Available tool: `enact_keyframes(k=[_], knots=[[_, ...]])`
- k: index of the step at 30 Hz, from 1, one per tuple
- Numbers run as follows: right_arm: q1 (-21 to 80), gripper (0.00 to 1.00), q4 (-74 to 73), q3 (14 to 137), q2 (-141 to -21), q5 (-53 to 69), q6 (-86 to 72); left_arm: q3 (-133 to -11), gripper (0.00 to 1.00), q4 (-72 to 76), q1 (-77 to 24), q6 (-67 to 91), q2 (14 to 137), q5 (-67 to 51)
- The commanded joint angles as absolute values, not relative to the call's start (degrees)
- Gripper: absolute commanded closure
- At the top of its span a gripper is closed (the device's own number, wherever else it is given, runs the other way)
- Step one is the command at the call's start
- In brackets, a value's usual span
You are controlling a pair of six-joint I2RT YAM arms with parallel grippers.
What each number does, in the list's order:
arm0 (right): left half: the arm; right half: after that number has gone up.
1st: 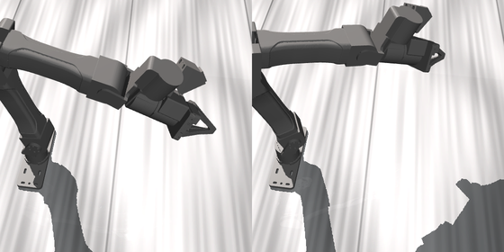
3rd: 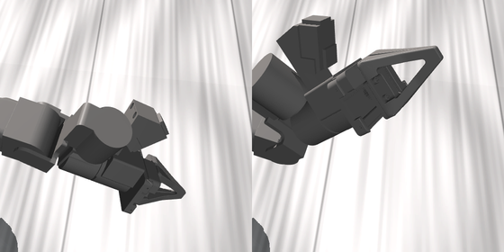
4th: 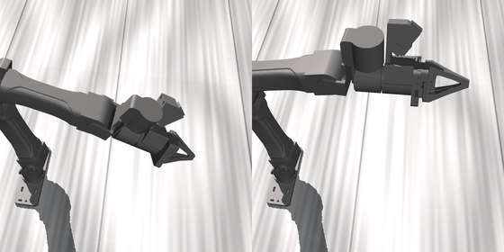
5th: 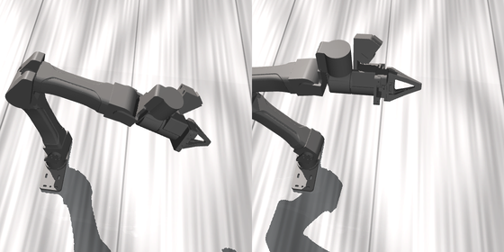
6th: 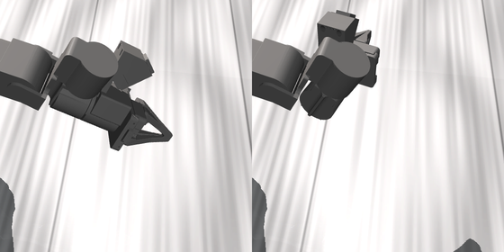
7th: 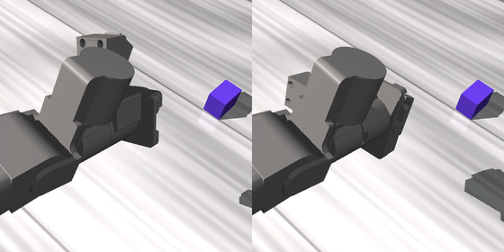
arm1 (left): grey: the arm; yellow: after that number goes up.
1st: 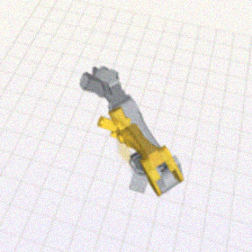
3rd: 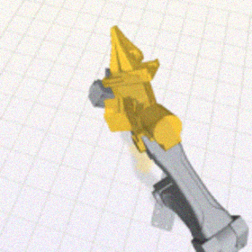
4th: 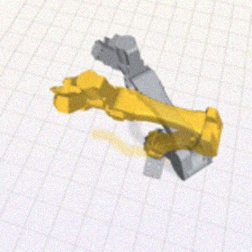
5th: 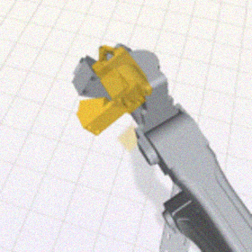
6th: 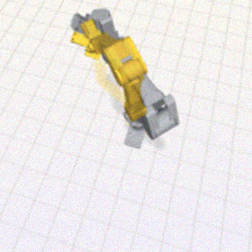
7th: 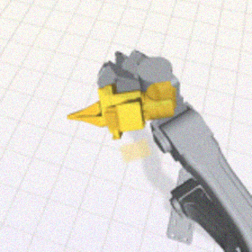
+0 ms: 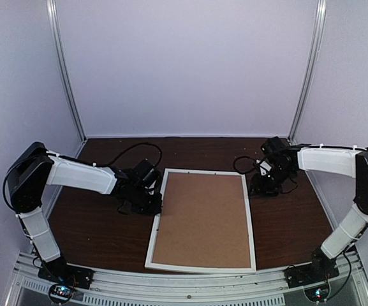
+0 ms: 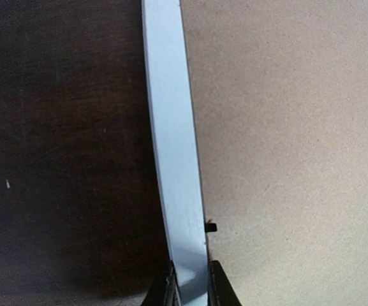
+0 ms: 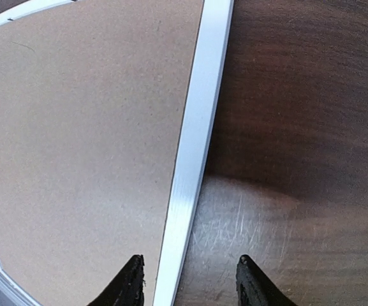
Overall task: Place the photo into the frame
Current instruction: Place the photo frame at the center of the board, then press the fastener onto the backboard.
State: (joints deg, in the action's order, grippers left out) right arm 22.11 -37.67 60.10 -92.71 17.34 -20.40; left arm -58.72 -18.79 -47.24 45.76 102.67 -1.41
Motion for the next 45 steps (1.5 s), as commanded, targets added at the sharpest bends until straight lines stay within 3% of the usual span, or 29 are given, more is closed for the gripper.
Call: enact_keyframes(k=[1, 15, 26, 45], knots=[[23.69, 0.51, -39.76, 55.12, -84.79, 18.19, -23.53, -58.18, 0.94, -21.17, -48.58, 44.95, 100.81, -0.82], [34.7, 0.52, -43.39, 40.15, -70.1, 16.31, -36.36, -59.36, 0.94, -22.08, -48.78, 44.78, 100.45, 3.22], [43.57, 0.52, -37.92, 37.62, -74.3, 15.28, -42.51, -59.28, 0.94, -22.12, -48.78, 44.77, 100.28, 3.61], [44.28, 0.53, -35.89, 39.11, -79.77, 14.56, -42.27, -58.72, 0.94, -21.85, -48.76, 44.73, 100.11, 3.85]])
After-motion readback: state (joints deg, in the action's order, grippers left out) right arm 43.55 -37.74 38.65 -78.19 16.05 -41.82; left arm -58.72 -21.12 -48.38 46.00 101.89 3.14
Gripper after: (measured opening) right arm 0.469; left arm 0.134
